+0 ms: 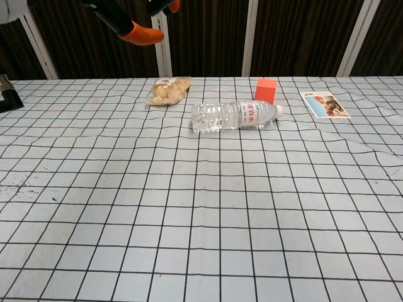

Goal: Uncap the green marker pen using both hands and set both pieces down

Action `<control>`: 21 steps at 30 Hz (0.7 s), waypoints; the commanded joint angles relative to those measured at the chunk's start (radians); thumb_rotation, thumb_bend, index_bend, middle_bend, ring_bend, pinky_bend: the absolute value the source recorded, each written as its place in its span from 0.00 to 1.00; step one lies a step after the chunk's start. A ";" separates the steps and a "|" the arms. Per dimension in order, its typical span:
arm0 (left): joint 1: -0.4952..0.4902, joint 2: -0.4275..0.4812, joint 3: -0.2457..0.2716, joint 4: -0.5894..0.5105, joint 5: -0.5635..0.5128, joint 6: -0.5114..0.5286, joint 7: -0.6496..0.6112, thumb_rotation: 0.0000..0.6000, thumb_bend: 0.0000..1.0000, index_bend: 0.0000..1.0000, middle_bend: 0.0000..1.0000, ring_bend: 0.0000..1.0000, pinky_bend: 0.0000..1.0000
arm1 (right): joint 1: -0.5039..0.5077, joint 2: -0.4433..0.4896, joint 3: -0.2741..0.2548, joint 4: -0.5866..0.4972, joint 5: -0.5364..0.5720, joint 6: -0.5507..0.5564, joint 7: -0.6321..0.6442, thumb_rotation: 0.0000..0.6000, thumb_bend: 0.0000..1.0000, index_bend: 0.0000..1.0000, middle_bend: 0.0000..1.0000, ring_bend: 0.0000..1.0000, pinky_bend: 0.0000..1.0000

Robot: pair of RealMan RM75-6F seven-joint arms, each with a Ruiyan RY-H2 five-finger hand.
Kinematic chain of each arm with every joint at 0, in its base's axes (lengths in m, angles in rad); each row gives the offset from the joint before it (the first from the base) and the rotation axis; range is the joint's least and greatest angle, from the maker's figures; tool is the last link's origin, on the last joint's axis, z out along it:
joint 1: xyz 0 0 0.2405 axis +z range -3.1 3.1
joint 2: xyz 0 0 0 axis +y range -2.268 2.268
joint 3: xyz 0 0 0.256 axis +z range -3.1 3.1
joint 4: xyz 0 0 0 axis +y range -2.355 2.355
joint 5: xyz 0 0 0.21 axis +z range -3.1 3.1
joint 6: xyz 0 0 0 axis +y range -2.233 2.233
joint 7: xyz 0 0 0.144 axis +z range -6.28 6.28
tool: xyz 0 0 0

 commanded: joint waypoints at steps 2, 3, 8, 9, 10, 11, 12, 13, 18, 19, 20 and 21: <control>0.002 0.000 -0.004 -0.003 0.004 0.006 -0.011 1.00 0.42 0.43 0.35 0.00 0.00 | 0.000 0.001 -0.003 0.004 0.003 -0.001 0.001 1.00 0.69 0.93 0.75 0.47 0.06; 0.003 0.001 -0.005 -0.003 0.006 0.008 -0.014 1.00 0.42 0.43 0.35 0.00 0.00 | 0.000 0.001 -0.003 0.004 0.005 -0.002 0.001 1.00 0.69 0.93 0.75 0.47 0.06; 0.006 0.006 -0.008 -0.007 0.014 0.013 -0.026 1.00 0.42 0.44 0.35 0.00 0.00 | 0.002 0.004 -0.005 0.005 0.008 -0.004 -0.001 1.00 0.69 0.93 0.75 0.47 0.06; 0.006 0.006 -0.008 -0.007 0.016 0.015 -0.025 1.00 0.42 0.44 0.35 0.00 0.00 | 0.002 0.005 -0.005 0.004 0.010 -0.004 -0.003 1.00 0.69 0.93 0.75 0.47 0.06; 0.007 0.006 -0.007 -0.006 0.018 0.016 -0.024 1.00 0.42 0.44 0.35 0.00 0.00 | 0.003 0.005 -0.005 0.004 0.011 -0.004 -0.004 1.00 0.69 0.93 0.75 0.47 0.06; 0.007 0.006 -0.007 -0.007 0.018 0.017 -0.024 1.00 0.42 0.45 0.35 0.00 0.00 | 0.003 0.006 -0.005 0.003 0.013 -0.004 -0.005 1.00 0.69 0.93 0.75 0.47 0.06; 0.007 0.006 -0.007 -0.007 0.018 0.018 -0.024 1.00 0.42 0.45 0.35 0.00 0.00 | 0.003 0.006 -0.004 0.002 0.014 -0.003 -0.007 1.00 0.69 0.93 0.75 0.47 0.06; 0.007 0.005 -0.007 -0.006 0.018 0.020 -0.024 1.00 0.42 0.45 0.35 0.00 0.00 | 0.004 0.006 -0.003 0.000 0.015 -0.003 -0.007 1.00 0.69 0.93 0.75 0.47 0.06; 0.004 -0.001 -0.006 -0.001 0.013 0.020 -0.022 1.00 0.42 0.45 0.36 0.00 0.00 | 0.006 0.008 -0.002 -0.008 0.016 -0.002 -0.011 1.00 0.69 0.93 0.75 0.48 0.06; 0.003 -0.003 -0.007 0.001 0.012 0.019 -0.023 1.00 0.42 0.45 0.36 0.00 0.00 | 0.007 0.009 -0.002 -0.009 0.016 -0.001 -0.013 1.00 0.69 0.93 0.75 0.48 0.06; 0.002 -0.004 -0.007 0.003 0.012 0.019 -0.022 1.00 0.42 0.45 0.36 0.00 0.00 | 0.007 0.009 -0.002 -0.009 0.016 -0.001 -0.015 1.00 0.69 0.94 0.75 0.48 0.06; 0.000 -0.007 -0.007 0.006 0.012 0.018 -0.022 1.00 0.42 0.46 0.36 0.00 0.00 | 0.007 0.011 0.000 -0.013 0.017 0.001 -0.015 1.00 0.69 0.94 0.75 0.48 0.06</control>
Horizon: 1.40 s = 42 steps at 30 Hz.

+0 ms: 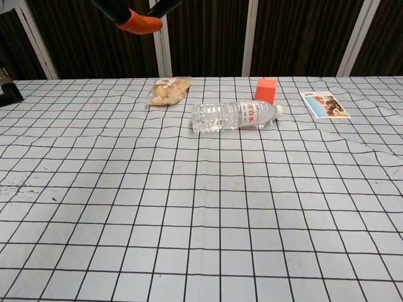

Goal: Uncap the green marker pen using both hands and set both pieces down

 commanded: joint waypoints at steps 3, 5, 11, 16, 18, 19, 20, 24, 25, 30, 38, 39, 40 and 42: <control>-0.005 -0.010 -0.003 0.007 0.005 0.004 0.000 1.00 0.43 0.47 0.37 0.00 0.00 | 0.001 0.004 0.004 -0.007 0.006 0.004 -0.001 1.00 0.69 0.94 0.75 0.48 0.06; -0.005 -0.013 -0.004 0.007 0.008 0.008 0.000 1.00 0.43 0.48 0.37 0.00 0.00 | 0.001 0.005 0.003 -0.007 0.008 0.004 -0.005 1.00 0.69 0.94 0.75 0.48 0.06; -0.005 -0.012 -0.005 -0.001 0.008 0.013 0.006 1.00 0.44 0.48 0.37 0.00 0.00 | 0.002 0.004 0.001 -0.002 0.013 0.004 -0.005 1.00 0.69 0.94 0.76 0.48 0.06; -0.005 -0.012 -0.007 -0.004 0.006 0.016 0.009 1.00 0.44 0.49 0.37 0.00 0.00 | 0.002 0.005 -0.001 -0.003 0.015 0.004 -0.004 1.00 0.69 0.94 0.76 0.48 0.06; -0.007 -0.014 -0.007 -0.001 0.002 0.014 0.011 1.00 0.44 0.49 0.37 0.00 0.00 | 0.003 0.007 -0.001 -0.004 0.016 0.004 -0.007 1.00 0.69 0.94 0.76 0.48 0.06; -0.008 -0.015 -0.007 0.000 0.001 0.014 0.012 1.00 0.44 0.49 0.37 0.00 0.00 | 0.003 0.007 -0.001 -0.006 0.017 0.004 -0.007 1.00 0.69 0.94 0.76 0.48 0.06; -0.009 -0.016 -0.007 0.001 -0.001 0.014 0.013 1.00 0.44 0.49 0.37 0.00 0.00 | 0.004 0.007 0.000 -0.006 0.017 0.004 -0.007 1.00 0.69 0.95 0.76 0.48 0.06; -0.017 -0.028 -0.009 0.011 -0.005 0.012 0.019 1.00 0.44 0.50 0.38 0.00 0.00 | 0.005 0.008 0.000 -0.009 0.015 0.006 -0.005 1.00 0.69 0.95 0.76 0.49 0.06; -0.018 -0.030 -0.010 0.011 -0.005 0.013 0.019 1.00 0.44 0.50 0.38 0.00 0.00 | 0.004 0.008 -0.001 -0.009 0.015 0.006 -0.005 1.00 0.69 0.95 0.76 0.49 0.06; -0.018 -0.031 -0.010 0.010 -0.003 0.019 0.025 1.00 0.45 0.52 0.38 0.00 0.00 | 0.004 0.008 -0.002 -0.007 0.015 0.007 -0.001 1.00 0.69 0.95 0.76 0.49 0.06; -0.017 -0.028 -0.012 0.001 -0.005 0.027 0.031 1.00 0.46 0.55 0.39 0.00 0.00 | 0.003 0.009 -0.005 -0.006 0.012 0.008 0.001 1.00 0.69 0.95 0.76 0.49 0.06; -0.017 -0.028 -0.012 0.000 -0.006 0.028 0.034 1.00 0.46 0.55 0.39 0.00 0.00 | 0.002 0.010 -0.006 -0.006 0.012 0.009 0.001 1.00 0.69 0.95 0.76 0.49 0.06; -0.018 -0.028 -0.012 0.000 -0.007 0.029 0.035 1.00 0.46 0.56 0.39 0.00 0.00 | 0.002 0.010 -0.006 -0.007 0.012 0.009 0.001 1.00 0.69 0.95 0.76 0.49 0.06; -0.018 -0.029 -0.013 -0.001 -0.010 0.030 0.035 1.00 0.46 0.56 0.40 0.00 0.00 | 0.002 0.011 -0.006 -0.005 0.014 0.009 -0.001 1.00 0.69 0.95 0.77 0.50 0.06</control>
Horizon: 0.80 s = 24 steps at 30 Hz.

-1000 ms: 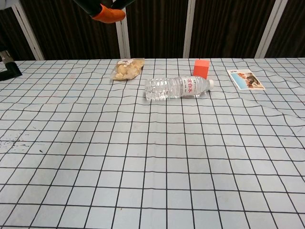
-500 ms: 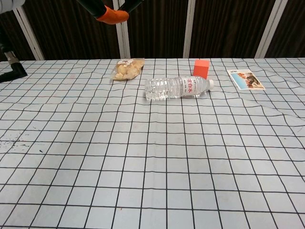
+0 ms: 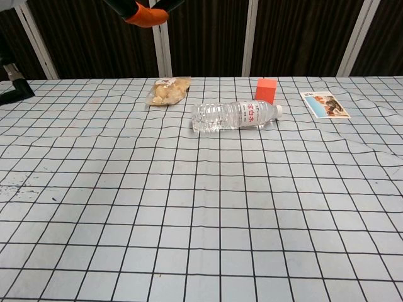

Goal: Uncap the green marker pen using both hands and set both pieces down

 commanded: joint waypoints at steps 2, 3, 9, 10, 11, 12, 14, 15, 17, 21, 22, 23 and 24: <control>-0.001 -0.001 -0.001 0.001 -0.005 0.001 0.002 1.00 0.47 0.57 0.40 0.00 0.00 | 0.000 0.001 -0.001 0.002 0.003 0.000 -0.004 1.00 0.69 0.96 0.77 0.50 0.06; -0.001 -0.002 -0.001 0.001 -0.007 0.001 0.004 1.00 0.46 0.57 0.40 0.00 0.00 | 0.000 0.001 -0.002 0.002 0.004 0.000 -0.006 1.00 0.69 0.96 0.77 0.50 0.06; 0.000 -0.002 -0.001 0.001 -0.022 0.004 0.009 1.00 0.46 0.57 0.40 0.00 0.00 | -0.002 -0.001 -0.003 0.007 0.001 0.004 0.002 1.00 0.70 0.97 0.78 0.51 0.07; 0.000 -0.002 -0.001 0.002 -0.023 0.005 0.009 1.00 0.46 0.57 0.40 0.00 0.00 | -0.003 -0.002 -0.002 0.008 0.000 0.005 0.005 1.00 0.70 0.97 0.78 0.51 0.07; 0.000 -0.002 0.000 0.002 -0.024 0.005 0.009 1.00 0.46 0.57 0.40 0.00 0.00 | -0.003 -0.001 -0.002 0.008 0.000 0.005 0.006 1.00 0.70 0.97 0.78 0.51 0.07; 0.001 -0.001 0.000 0.002 -0.024 0.006 0.007 1.00 0.46 0.57 0.40 0.00 0.00 | -0.004 -0.001 -0.001 0.008 0.000 0.007 0.008 1.00 0.70 0.97 0.78 0.51 0.07; 0.001 -0.001 0.000 0.005 -0.024 0.007 0.006 1.00 0.46 0.57 0.40 0.00 0.00 | -0.006 0.001 0.000 0.009 -0.002 0.009 0.012 1.00 0.70 0.97 0.78 0.51 0.07; 0.002 -0.002 0.000 0.005 -0.024 0.007 0.005 1.00 0.46 0.57 0.40 0.00 0.00 | -0.006 0.001 0.001 0.009 -0.003 0.011 0.012 1.00 0.70 0.97 0.78 0.51 0.07; 0.002 -0.001 0.000 0.005 -0.024 0.007 0.003 1.00 0.46 0.57 0.40 0.00 0.00 | -0.008 0.003 0.001 0.009 -0.004 0.012 0.015 1.00 0.70 0.97 0.78 0.51 0.07; 0.004 0.000 -0.001 0.001 -0.017 0.010 -0.002 1.00 0.46 0.57 0.40 0.00 0.00 | -0.010 0.005 0.003 0.010 -0.003 0.013 0.019 1.00 0.70 0.97 0.78 0.51 0.07; 0.004 0.001 -0.002 0.001 -0.015 0.011 -0.002 1.00 0.46 0.57 0.40 0.00 0.00 | -0.009 0.005 0.002 0.011 -0.004 0.013 0.019 1.00 0.70 0.97 0.78 0.51 0.07; 0.004 0.000 -0.002 0.000 -0.013 0.013 -0.003 1.00 0.46 0.57 0.40 0.00 0.00 | -0.009 0.004 0.002 0.011 -0.005 0.012 0.020 1.00 0.70 0.97 0.78 0.51 0.07; 0.004 0.000 -0.002 -0.001 -0.010 0.013 -0.004 1.00 0.46 0.57 0.40 0.00 0.00 | -0.009 0.004 0.001 0.011 -0.006 0.012 0.020 1.00 0.70 0.97 0.78 0.51 0.07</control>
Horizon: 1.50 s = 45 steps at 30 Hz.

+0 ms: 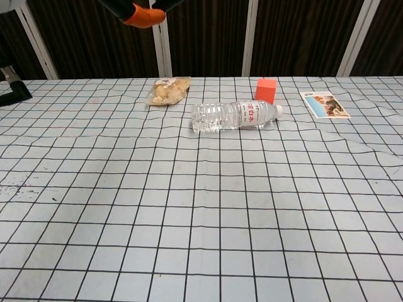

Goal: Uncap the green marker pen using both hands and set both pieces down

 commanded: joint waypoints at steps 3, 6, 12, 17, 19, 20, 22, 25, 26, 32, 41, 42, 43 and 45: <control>-0.001 -0.004 -0.002 0.000 0.010 0.004 -0.001 1.00 0.47 0.57 0.40 0.00 0.00 | 0.001 -0.001 -0.001 0.001 -0.001 -0.002 -0.001 1.00 0.70 0.97 0.78 0.51 0.07; -0.002 -0.007 -0.003 0.002 0.016 0.007 -0.003 1.00 0.48 0.57 0.40 0.00 0.00 | 0.001 -0.001 -0.001 0.000 0.000 -0.002 -0.002 1.00 0.70 0.97 0.78 0.51 0.07; -0.006 -0.017 -0.003 0.013 0.016 0.009 0.005 1.00 0.52 0.63 0.42 0.00 0.00 | 0.003 0.000 -0.002 -0.002 0.001 -0.004 -0.005 1.00 0.70 0.97 0.78 0.51 0.07; -0.006 -0.029 -0.008 0.023 0.028 0.021 0.000 1.00 0.53 0.66 0.43 0.00 0.00 | 0.003 0.001 -0.003 -0.003 0.001 -0.005 -0.008 1.00 0.70 0.97 0.78 0.51 0.07; -0.004 -0.031 -0.008 0.024 0.029 0.026 0.002 1.00 0.53 0.66 0.42 0.00 0.00 | 0.003 0.000 -0.003 -0.002 0.001 -0.005 -0.008 1.00 0.70 0.97 0.78 0.51 0.07; -0.003 -0.032 -0.008 0.024 0.029 0.029 0.004 1.00 0.53 0.66 0.42 0.00 0.00 | 0.003 -0.001 -0.003 -0.001 0.001 -0.004 -0.006 1.00 0.70 0.97 0.78 0.51 0.07; -0.001 -0.032 -0.008 0.024 0.027 0.032 0.006 1.00 0.54 0.66 0.42 0.00 0.00 | 0.003 0.000 -0.004 -0.001 0.001 -0.005 -0.006 1.00 0.70 0.97 0.78 0.51 0.07; 0.002 -0.032 -0.010 0.023 0.028 0.038 0.005 1.00 0.55 0.67 0.42 0.00 0.00 | 0.001 0.001 -0.005 -0.002 -0.001 -0.004 -0.005 1.00 0.70 0.97 0.78 0.51 0.07; 0.003 -0.032 -0.011 0.022 0.029 0.038 0.003 1.00 0.55 0.67 0.42 0.00 0.00 | 0.001 0.002 -0.005 -0.002 -0.001 -0.004 -0.005 1.00 0.70 0.97 0.78 0.51 0.07; 0.011 -0.030 -0.007 0.025 0.023 0.040 0.002 1.00 0.55 0.68 0.42 0.00 0.00 | -0.003 0.005 -0.002 -0.002 0.003 0.002 -0.001 1.00 0.70 0.97 0.78 0.51 0.07; 0.018 -0.037 -0.005 0.042 0.021 0.037 -0.015 1.00 0.54 0.68 0.42 0.00 0.00 | -0.011 -0.003 0.005 0.007 -0.005 0.021 0.021 1.00 0.70 0.97 0.78 0.51 0.07; 0.018 -0.039 -0.005 0.044 0.022 0.036 -0.017 1.00 0.54 0.68 0.42 0.00 0.00 | -0.011 -0.003 0.005 0.009 -0.006 0.021 0.021 1.00 0.70 0.97 0.78 0.51 0.07; 0.018 -0.040 -0.005 0.045 0.023 0.035 -0.018 1.00 0.54 0.68 0.42 0.00 0.00 | -0.011 -0.004 0.005 0.010 -0.007 0.022 0.021 1.00 0.70 0.97 0.78 0.51 0.07; 0.017 -0.043 -0.006 0.047 0.026 0.035 -0.018 1.00 0.54 0.68 0.42 0.00 0.00 | -0.012 -0.006 0.006 0.011 -0.010 0.025 0.025 1.00 0.70 0.97 0.78 0.51 0.07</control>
